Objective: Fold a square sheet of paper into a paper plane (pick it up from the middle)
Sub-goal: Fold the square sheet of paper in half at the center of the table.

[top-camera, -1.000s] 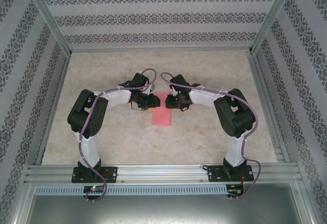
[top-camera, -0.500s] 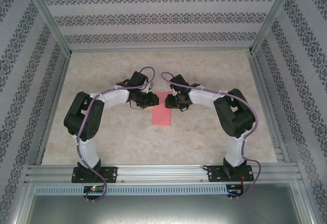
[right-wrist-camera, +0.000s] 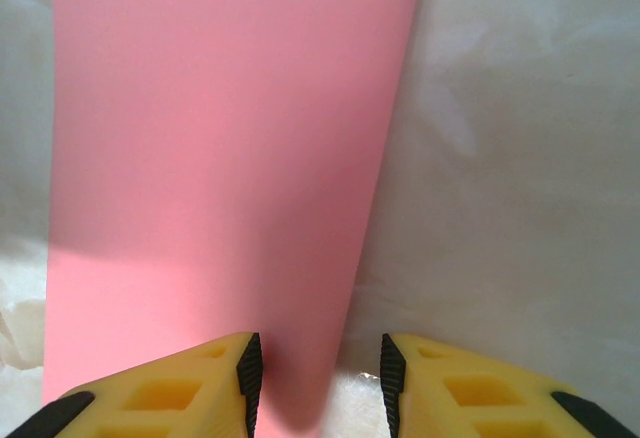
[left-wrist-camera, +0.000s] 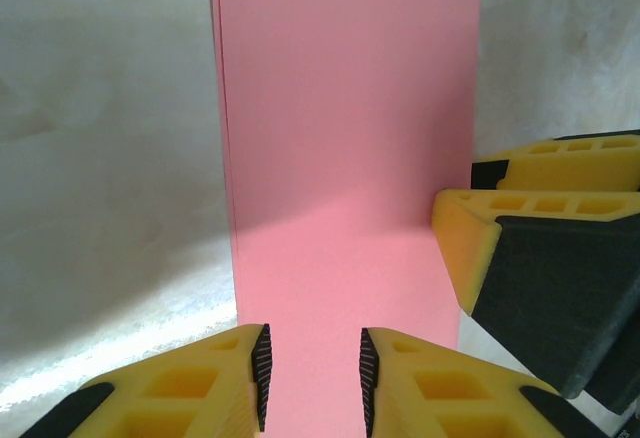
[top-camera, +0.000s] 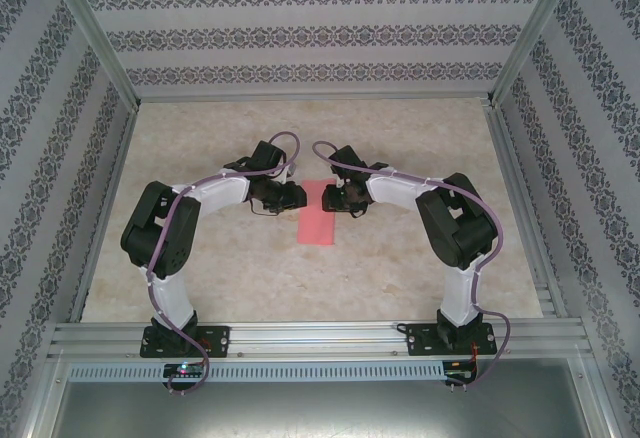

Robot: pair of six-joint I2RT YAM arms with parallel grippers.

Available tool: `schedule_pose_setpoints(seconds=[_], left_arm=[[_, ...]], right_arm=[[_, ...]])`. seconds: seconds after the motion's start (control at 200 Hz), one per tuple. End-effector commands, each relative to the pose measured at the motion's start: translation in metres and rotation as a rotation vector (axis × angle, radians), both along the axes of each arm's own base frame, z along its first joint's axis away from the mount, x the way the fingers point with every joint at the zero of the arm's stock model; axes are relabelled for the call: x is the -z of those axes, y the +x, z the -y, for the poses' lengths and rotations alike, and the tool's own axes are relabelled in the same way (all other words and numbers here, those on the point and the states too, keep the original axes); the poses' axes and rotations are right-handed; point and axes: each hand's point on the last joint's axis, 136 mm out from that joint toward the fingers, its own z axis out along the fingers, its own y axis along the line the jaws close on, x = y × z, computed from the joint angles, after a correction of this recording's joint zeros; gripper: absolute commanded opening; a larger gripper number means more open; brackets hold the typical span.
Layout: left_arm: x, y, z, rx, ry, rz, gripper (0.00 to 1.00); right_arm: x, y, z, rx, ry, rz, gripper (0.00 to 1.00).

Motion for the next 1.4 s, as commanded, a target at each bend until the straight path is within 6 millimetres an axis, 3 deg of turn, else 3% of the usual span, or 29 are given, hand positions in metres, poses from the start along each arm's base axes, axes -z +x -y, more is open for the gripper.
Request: schedule_pose_setpoints(seconds=[0.0, 1.394], left_arm=[[-0.003, -0.005, -0.009, 0.004, 0.021, 0.002, 0.33], [0.008, 0.004, 0.009, 0.001, -0.068, -0.029, 0.29]], right_arm=[[0.016, -0.008, -0.009, -0.014, -0.013, -0.039, 0.4], [0.024, -0.01, -0.006, -0.029, -0.047, -0.053, 0.42]])
